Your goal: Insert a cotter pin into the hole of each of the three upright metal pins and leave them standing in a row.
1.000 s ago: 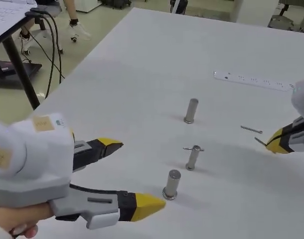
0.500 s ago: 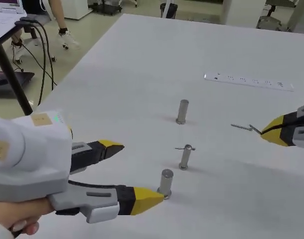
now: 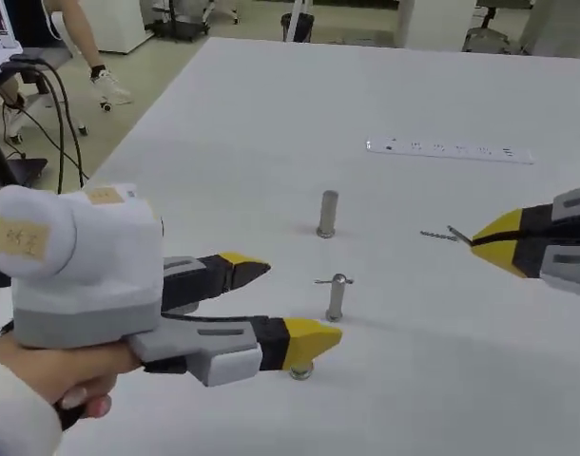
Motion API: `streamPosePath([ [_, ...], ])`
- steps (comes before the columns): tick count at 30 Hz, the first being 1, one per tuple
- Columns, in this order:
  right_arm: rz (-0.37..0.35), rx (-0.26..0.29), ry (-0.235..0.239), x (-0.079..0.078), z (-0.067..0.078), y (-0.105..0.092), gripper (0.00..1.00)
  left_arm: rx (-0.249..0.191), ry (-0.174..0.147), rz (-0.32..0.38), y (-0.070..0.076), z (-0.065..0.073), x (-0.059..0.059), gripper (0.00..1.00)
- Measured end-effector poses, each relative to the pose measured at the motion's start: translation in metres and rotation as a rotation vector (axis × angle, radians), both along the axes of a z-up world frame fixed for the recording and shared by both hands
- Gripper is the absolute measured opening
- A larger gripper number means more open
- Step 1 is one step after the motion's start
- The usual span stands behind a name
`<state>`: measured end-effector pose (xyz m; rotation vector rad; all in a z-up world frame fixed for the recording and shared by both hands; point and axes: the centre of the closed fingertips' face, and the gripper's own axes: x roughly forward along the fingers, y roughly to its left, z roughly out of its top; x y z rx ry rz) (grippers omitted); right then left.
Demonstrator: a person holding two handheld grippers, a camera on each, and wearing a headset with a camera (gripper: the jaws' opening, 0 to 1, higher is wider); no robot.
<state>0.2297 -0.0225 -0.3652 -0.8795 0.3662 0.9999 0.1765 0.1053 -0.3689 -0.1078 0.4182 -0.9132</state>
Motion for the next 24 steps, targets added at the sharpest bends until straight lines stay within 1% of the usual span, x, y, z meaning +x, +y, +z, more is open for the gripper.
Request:
streamPosePath([
  [2,0.0,0.017,-0.012,-0.006,0.001,0.003,0.0,-0.022,0.006,-0.009,-0.005,0.005,0.0,0.59],
  [4,0.005,0.027,-0.021,-0.012,0.002,0.007,0.0,-0.042,0.03,-0.007,-0.008,0.006,0.001,0.57],
  [6,0.015,0.023,-0.039,-0.017,0.001,0.01,0.0,-0.045,0.035,-0.008,-0.011,0.006,0.003,0.56],
  [8,0.023,0.023,-0.049,-0.018,-0.002,0.011,0.0,-0.044,0.044,-0.015,-0.015,0.006,0.003,0.55],
  [10,0.03,0.032,-0.056,-0.023,-0.001,0.015,0.0,-0.047,0.051,-0.021,-0.018,0.007,0.003,0.52],
  [13,0.051,0.036,-0.072,-0.033,-0.001,0.025,0.0,-0.066,0.069,-0.04,-0.027,0.009,0.002,0.49],
  [14,0.061,0.037,-0.077,-0.036,-0.001,0.029,0.0,-0.073,0.085,-0.045,-0.031,0.01,0.002,0.48],
  [16,0.073,0.036,-0.086,-0.041,0.0,0.034,0.0,-0.077,0.107,-0.056,-0.036,0.009,0.0,0.46],
  [17,0.085,0.033,-0.093,-0.044,0.0,0.037,0.0,-0.082,0.125,-0.061,-0.039,0.008,-0.001,0.44],
  [20,0.102,0.022,-0.108,-0.048,-0.001,0.042,0.0,-0.1,0.142,-0.079,-0.046,0.01,-0.003,0.34],
  [22,0.114,0.015,-0.117,-0.051,-0.001,0.047,0.0,-0.118,0.159,-0.088,-0.05,0.011,-0.005,0.29],
  [23,0.122,0.012,-0.117,-0.054,-0.002,0.049,0.0,-0.129,0.179,-0.093,-0.053,0.011,-0.007,0.27],
  [24,0.125,0.012,-0.12,-0.055,-0.002,0.05,0.0,-0.135,0.19,-0.095,-0.054,0.011,-0.007,0.26],
])
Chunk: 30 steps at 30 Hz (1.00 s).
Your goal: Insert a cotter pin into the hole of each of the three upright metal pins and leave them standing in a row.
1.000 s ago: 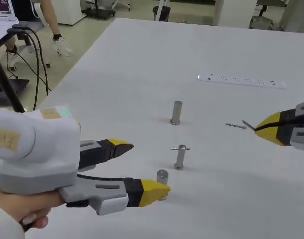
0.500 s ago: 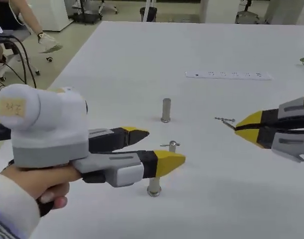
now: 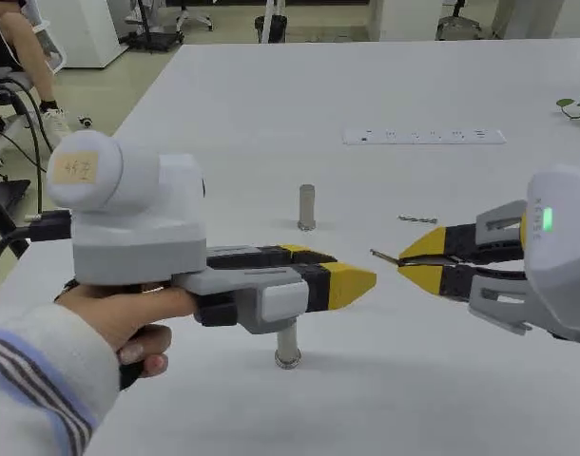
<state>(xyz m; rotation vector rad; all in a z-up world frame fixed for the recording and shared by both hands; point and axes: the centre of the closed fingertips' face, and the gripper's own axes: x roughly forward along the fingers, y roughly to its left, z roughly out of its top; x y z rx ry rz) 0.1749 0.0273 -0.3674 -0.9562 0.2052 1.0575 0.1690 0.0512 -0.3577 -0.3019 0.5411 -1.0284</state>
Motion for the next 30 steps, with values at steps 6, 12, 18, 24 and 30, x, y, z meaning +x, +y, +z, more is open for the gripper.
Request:
streamPosePath([
  [6,0.028,-0.016,-0.006,-0.009,-0.003,0.007,0.0,-0.008,0.02,-0.009,-0.005,-0.001,-0.002,0.15],
  [12,0.047,-0.024,-0.011,-0.014,-0.004,0.014,0.0,-0.003,0.035,-0.015,-0.007,-0.005,-0.004,0.09],
  [18,0.065,-0.027,-0.012,-0.018,-0.003,0.021,0.0,0.008,0.04,-0.019,-0.007,-0.008,-0.005,0.03],
  [24,0.072,-0.032,-0.011,-0.018,-0.004,0.024,0.0,0.019,0.051,-0.025,-0.005,-0.01,-0.006,0.0],
  [30,0.078,-0.031,-0.004,-0.02,-0.004,0.026,0.0,0.024,0.057,-0.049,-0.004,-0.011,-0.009,0.0],
])
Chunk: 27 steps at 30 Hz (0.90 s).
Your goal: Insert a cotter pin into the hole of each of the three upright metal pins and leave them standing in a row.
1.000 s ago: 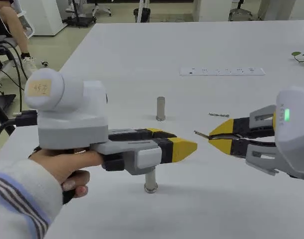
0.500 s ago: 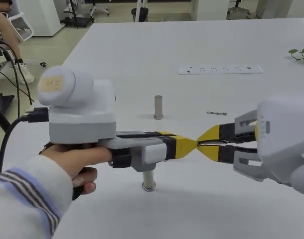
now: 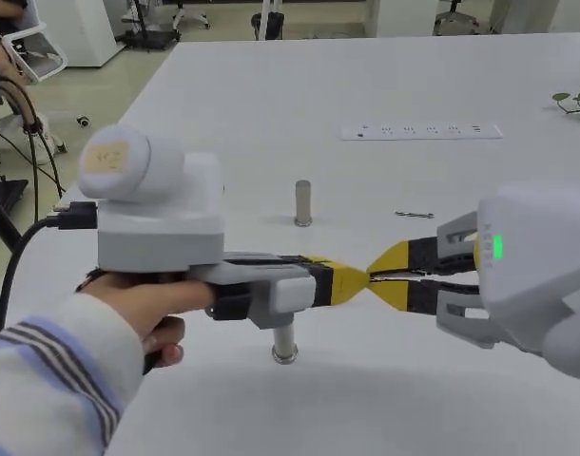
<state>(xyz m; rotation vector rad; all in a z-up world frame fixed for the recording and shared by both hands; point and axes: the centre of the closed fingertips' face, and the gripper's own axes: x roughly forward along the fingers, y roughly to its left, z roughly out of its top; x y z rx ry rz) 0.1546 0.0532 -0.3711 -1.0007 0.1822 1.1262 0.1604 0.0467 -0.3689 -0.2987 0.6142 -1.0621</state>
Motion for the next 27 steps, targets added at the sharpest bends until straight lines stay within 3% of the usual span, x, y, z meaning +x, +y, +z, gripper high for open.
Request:
streamPosePath([
  [4,0.001,-0.001,-0.005,0.0002,0.0003,0.0002,0.0,-0.004,0.02,0.006,0.0008,-0.0002,0.0004,0.0],
  [7,0.003,-0.004,-0.008,0.0008,0.0001,0.0,0.0,0.006,-0.002,0.01,0.0006,0.0003,0.0012,0.0],
  [17,-0.004,0.02,0.003,0.0032,0.002,-0.0024,0.0,0.014,-0.017,0.021,0.0019,0.0025,0.0017,0.0],
  [23,-0.025,0.038,0.025,0.0076,0.0033,-0.0064,0.06,0.021,-0.046,0.017,0.0055,0.0062,0.0022,0.0],
  [27,-0.041,0.064,0.078,0.0082,0.0012,-0.0086,0.08,0.047,-0.104,-0.011,0.0081,0.0079,0.0006,0.0],
])
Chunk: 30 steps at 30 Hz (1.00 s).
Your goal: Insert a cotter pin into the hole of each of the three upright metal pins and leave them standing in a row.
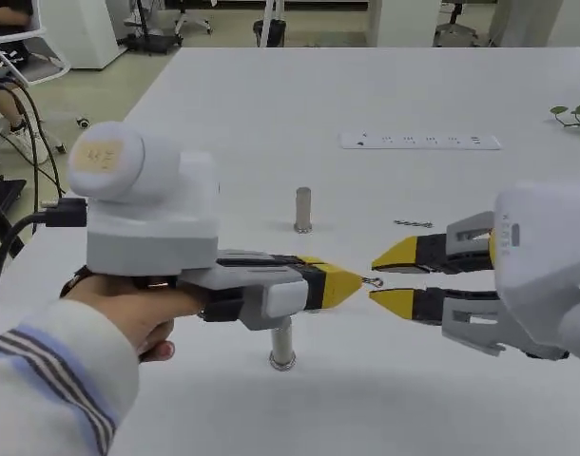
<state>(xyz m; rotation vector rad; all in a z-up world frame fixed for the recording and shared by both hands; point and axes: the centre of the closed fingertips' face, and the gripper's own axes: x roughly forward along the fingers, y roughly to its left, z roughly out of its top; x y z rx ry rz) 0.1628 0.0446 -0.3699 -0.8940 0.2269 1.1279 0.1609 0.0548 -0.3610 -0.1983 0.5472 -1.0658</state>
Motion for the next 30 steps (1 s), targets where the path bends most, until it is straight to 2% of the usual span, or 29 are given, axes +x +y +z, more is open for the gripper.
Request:
streamPosePath([
  [3,-0.009,0.02,0.038,0.0,-0.002,-0.001,0.09,0.006,-0.029,-0.02,0.0,0.002,-0.003,0.0],
  [4,-0.012,0.028,0.049,0.0,-0.002,-0.001,0.1,0.009,-0.051,-0.031,0.0,0.004,-0.004,0.0],
  [5,-0.013,0.036,0.064,-0.001,-0.002,-0.001,0.1,0.01,-0.059,-0.036,0.0,0.005,-0.004,0.0],
  [9,-0.02,0.05,0.091,-0.001,-0.004,-0.002,0.08,0.019,-0.096,-0.069,-0.002,0.007,-0.009,0.0],
  [11,-0.021,0.062,0.106,-0.001,-0.004,-0.002,0.08,0.032,-0.128,-0.093,-0.003,0.008,-0.011,0.0],
  [16,-0.02,0.075,0.13,-0.004,-0.004,-0.003,0.09,0.045,-0.146,-0.113,-0.004,0.007,-0.013,0.0],
  [21,-0.007,0.074,0.153,-0.007,-0.006,-0.004,0.07,0.091,-0.195,-0.16,-0.005,0.004,-0.016,0.0],
  [23,0.003,0.067,0.164,-0.009,-0.008,-0.004,0.05,0.092,-0.198,-0.17,-0.006,0.004,-0.017,0.0],
  [27,0.016,0.058,0.175,-0.011,-0.009,-0.003,0.04,0.137,-0.251,-0.216,-0.007,0.003,-0.018,0.0],
  [30,0.024,0.051,0.185,-0.013,-0.01,-0.002,0.04,0.144,-0.255,-0.229,-0.007,0.003,-0.018,0.0],
])
